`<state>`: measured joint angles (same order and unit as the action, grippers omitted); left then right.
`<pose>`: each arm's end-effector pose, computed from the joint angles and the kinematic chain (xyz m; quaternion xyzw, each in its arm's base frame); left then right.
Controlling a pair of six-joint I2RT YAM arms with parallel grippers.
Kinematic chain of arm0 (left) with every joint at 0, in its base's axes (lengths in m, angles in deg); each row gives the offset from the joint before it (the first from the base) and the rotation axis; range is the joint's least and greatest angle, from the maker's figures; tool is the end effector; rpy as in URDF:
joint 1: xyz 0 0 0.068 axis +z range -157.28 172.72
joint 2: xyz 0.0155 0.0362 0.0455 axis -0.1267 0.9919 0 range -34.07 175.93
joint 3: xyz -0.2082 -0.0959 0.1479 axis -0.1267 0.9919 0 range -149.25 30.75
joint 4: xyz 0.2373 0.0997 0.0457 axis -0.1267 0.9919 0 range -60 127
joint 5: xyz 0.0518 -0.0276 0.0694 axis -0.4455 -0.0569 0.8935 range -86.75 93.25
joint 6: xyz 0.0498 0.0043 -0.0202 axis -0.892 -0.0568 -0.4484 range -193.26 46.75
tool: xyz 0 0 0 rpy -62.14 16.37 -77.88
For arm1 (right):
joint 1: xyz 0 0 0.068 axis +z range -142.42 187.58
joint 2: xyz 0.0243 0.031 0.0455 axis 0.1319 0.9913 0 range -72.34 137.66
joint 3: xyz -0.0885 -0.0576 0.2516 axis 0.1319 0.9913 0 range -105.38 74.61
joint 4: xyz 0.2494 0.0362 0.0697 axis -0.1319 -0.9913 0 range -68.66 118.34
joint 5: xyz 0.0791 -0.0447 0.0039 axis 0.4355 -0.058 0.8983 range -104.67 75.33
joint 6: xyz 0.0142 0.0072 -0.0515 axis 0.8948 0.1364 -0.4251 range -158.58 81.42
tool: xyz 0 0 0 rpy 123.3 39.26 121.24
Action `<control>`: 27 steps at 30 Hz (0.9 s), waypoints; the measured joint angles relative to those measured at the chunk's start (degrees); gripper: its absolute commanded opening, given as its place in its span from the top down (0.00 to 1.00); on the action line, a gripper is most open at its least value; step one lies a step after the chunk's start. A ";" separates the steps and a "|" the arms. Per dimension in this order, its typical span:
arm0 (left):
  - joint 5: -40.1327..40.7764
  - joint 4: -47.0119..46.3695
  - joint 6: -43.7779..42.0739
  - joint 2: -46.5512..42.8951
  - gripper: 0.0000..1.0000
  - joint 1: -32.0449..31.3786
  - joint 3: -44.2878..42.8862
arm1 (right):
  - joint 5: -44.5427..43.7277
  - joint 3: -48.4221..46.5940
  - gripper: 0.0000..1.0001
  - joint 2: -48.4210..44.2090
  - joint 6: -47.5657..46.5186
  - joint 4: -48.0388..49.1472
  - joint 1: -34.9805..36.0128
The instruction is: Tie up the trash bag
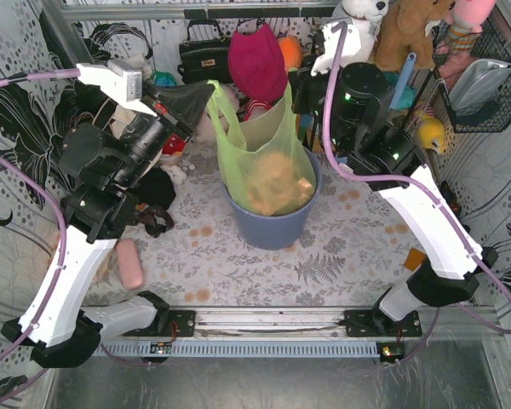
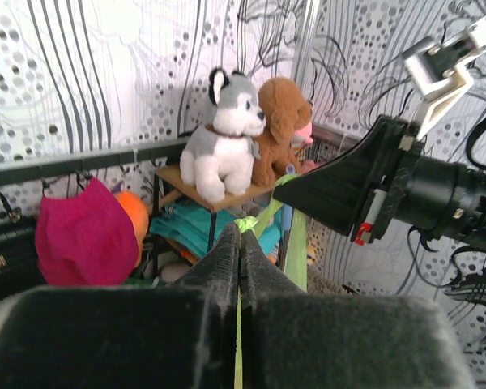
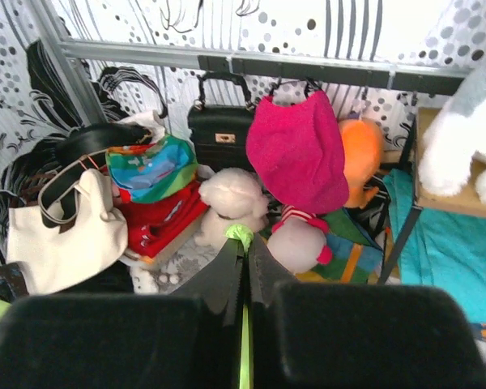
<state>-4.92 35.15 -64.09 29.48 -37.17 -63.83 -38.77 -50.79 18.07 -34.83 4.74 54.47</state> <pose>0.1532 -0.0938 0.5752 0.1546 0.5099 -0.3182 0.7841 0.2105 0.2037 0.5883 -0.0775 0.6355 0.2041 0.7406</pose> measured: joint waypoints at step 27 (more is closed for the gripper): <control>-11.87 8.50 12.39 9.73 0.41 -0.48 -22.51 | -0.74 3.34 0.44 -8.94 5.16 -5.01 -0.07</control>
<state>-16.79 43.65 -51.69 39.21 -37.65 -86.35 -39.51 -47.45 9.13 -29.68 -0.26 54.41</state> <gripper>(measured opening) 0.579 0.527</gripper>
